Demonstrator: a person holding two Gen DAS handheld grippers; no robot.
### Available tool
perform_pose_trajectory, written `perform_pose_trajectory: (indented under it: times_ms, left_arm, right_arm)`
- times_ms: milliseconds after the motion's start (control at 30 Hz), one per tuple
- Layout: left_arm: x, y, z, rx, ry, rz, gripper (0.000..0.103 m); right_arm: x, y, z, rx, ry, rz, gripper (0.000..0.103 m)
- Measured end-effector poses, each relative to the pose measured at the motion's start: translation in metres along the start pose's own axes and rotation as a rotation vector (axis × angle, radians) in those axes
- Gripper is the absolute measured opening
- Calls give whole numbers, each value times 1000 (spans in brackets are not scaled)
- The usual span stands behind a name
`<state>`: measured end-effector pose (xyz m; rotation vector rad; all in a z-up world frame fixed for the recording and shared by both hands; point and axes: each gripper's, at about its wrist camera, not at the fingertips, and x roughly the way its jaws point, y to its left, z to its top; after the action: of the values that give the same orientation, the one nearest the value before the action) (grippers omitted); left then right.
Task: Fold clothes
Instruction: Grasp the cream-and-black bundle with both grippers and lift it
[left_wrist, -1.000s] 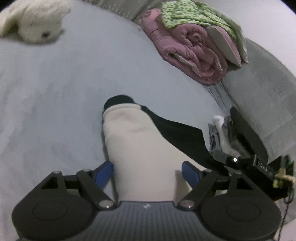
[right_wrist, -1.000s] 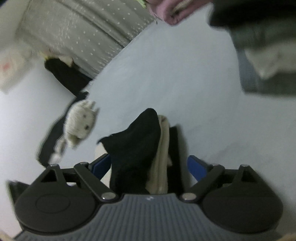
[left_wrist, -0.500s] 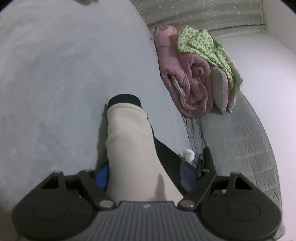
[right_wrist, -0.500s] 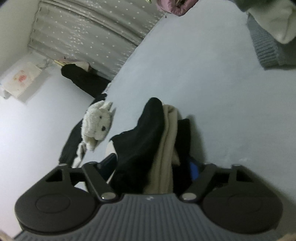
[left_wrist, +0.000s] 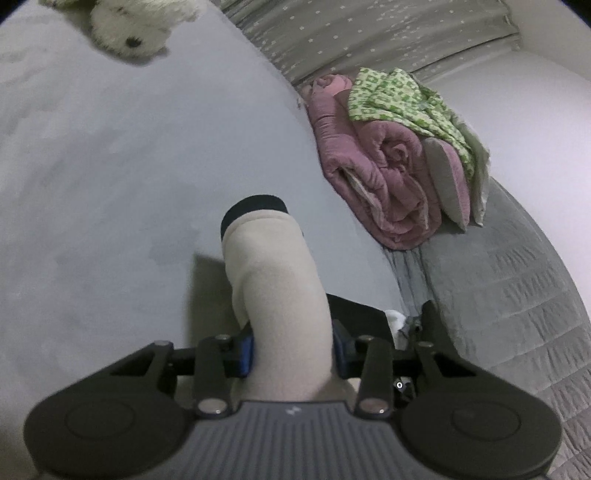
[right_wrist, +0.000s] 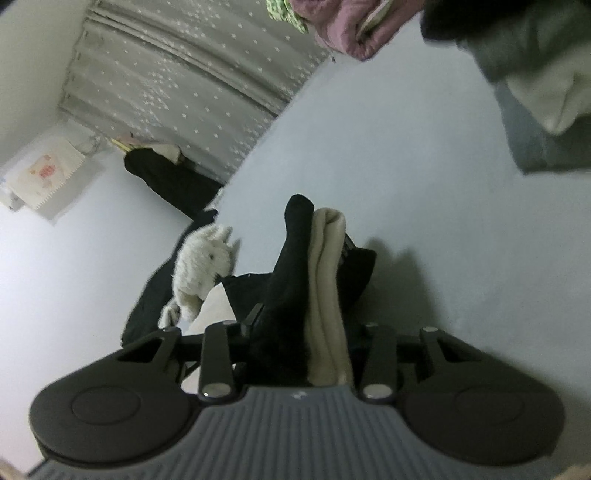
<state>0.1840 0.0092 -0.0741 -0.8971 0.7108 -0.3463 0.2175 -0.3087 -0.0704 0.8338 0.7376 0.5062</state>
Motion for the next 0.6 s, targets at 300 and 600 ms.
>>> perform_pose_trajectory:
  times_ms: [300,600]
  left_arm:
    - [-27,-75,10,58,-51,-59,39]
    - [-25,-157,14,141,-55,-132,39]
  right_arm:
    - [-53,57,34,-82,-83,13,42]
    - [-113,83,66,-133,-182,7,42]
